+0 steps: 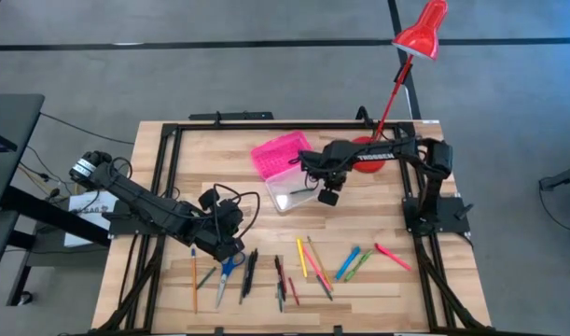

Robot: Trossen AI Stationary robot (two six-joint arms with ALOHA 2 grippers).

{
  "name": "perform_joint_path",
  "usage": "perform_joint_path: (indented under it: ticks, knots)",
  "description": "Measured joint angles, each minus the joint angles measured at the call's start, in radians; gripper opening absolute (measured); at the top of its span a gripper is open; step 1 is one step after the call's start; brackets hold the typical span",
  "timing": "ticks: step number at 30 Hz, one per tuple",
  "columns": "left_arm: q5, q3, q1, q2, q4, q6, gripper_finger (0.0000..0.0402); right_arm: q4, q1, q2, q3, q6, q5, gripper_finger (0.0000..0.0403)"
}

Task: Pick & place school supplies into a supply box
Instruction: Adjust the pink supply box

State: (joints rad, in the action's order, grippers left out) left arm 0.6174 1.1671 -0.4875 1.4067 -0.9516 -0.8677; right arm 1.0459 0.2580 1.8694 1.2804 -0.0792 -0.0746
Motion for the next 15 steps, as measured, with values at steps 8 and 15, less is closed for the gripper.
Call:
perform_joint_path:
  ticks: [8,15]
  knots:
    - [0.0,0.0,0.0,0.0,0.0,0.012,0.0061,-0.037,-0.037,0.0,0.0,-0.001,0.059,0.0012]
    - [0.0,0.0,0.0,0.0,0.0,0.012,0.0061,-0.076,-0.096,0.0,0.0,0.008,0.103,0.0011]
